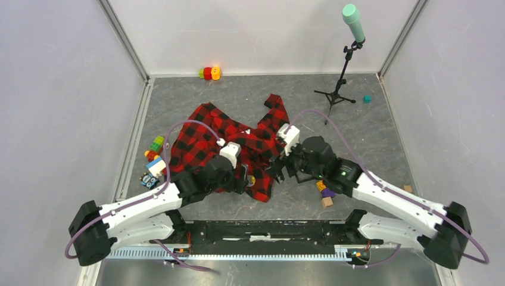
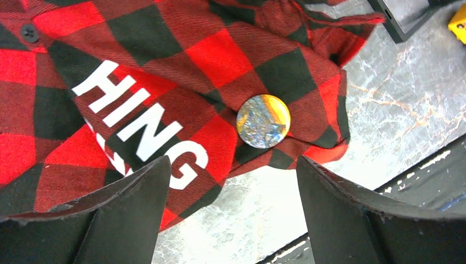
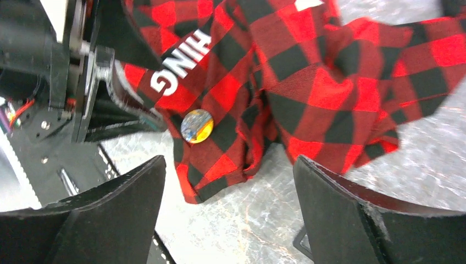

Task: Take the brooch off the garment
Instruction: Pick up the brooch from the clothes.

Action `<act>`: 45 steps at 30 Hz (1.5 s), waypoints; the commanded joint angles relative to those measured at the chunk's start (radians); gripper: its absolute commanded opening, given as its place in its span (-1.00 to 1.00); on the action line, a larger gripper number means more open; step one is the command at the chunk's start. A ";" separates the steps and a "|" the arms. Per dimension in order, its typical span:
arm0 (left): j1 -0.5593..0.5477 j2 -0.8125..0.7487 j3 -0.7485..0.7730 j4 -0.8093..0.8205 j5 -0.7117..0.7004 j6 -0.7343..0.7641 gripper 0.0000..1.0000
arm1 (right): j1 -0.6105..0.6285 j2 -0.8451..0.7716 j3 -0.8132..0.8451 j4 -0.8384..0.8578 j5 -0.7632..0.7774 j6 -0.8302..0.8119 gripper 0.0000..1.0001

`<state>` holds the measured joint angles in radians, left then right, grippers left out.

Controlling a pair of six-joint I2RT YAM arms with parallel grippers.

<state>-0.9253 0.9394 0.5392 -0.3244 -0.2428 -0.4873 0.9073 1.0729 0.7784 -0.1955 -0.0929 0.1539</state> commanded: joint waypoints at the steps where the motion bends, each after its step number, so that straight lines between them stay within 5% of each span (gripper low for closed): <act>1: -0.039 0.053 0.094 -0.026 -0.002 0.088 0.76 | -0.023 -0.132 -0.049 0.023 0.125 0.015 0.87; 13: -0.070 0.163 0.134 -0.021 0.021 0.096 0.74 | -0.054 -0.163 -0.099 -0.057 0.187 0.027 0.96; 29: -0.078 0.318 0.220 -0.076 0.056 0.108 0.99 | -0.062 -0.228 -0.131 -0.079 0.278 0.026 0.96; 45: -0.067 0.389 0.277 -0.072 0.031 0.100 0.56 | -0.071 -0.267 -0.153 -0.099 0.271 0.045 0.96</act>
<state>-0.9943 1.3499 0.7658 -0.3988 -0.1841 -0.4240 0.8417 0.8192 0.6281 -0.3099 0.1638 0.1871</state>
